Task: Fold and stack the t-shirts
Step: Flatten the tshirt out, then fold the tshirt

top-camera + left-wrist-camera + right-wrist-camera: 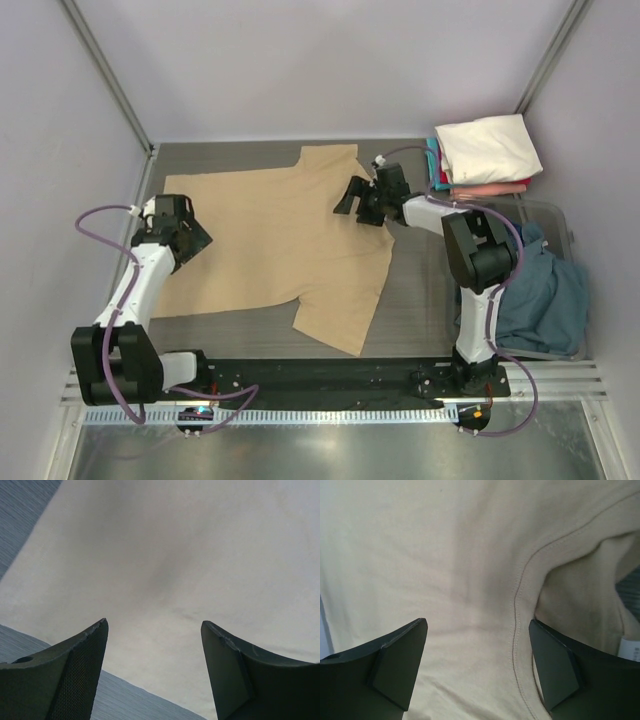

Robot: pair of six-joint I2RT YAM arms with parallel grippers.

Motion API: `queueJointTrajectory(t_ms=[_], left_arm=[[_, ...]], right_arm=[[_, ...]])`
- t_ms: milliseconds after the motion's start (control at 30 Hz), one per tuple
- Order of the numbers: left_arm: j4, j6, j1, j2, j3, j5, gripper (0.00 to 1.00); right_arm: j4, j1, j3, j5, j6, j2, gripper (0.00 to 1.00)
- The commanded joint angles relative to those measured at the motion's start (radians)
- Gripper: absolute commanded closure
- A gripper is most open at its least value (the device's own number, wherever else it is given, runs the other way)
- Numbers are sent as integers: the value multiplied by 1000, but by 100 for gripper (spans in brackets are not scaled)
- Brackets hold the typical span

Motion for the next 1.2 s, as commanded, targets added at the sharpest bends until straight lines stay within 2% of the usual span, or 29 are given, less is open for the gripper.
queueJointTrajectory(t_ms=[0,133,333,467,567,700,733,867,1167], left_arm=[[37,-13,3,13,29,-24,24],[39,-19,5,20,25,-23,25],[10,-37,2,9,2,-26,27],[-36,-114,-29,-46,-72,-41,30],[-75,-213,-95,-115,-157,-69,32],[-148,-348,-176,-220,-259,-130,36],[-194,-406,-191,-260,-273,-183,36],[-259,-486,-219,-311,-342,-211,35],[-116,-537,-239,-314,-448,-216,33]], right_arm=[[-53,-126,-50,51,38,53,11],[-45,-234,-107,20,75,64,11],[-43,-278,-125,6,57,45,11],[-62,-275,-110,-36,29,6,11],[-105,-264,-72,-84,-11,-56,11],[-227,-223,8,-28,-84,-166,10],[-263,-212,22,-12,-100,-188,10],[-289,-183,-2,16,-88,-328,10],[-291,-163,-144,-43,-75,-499,10]])
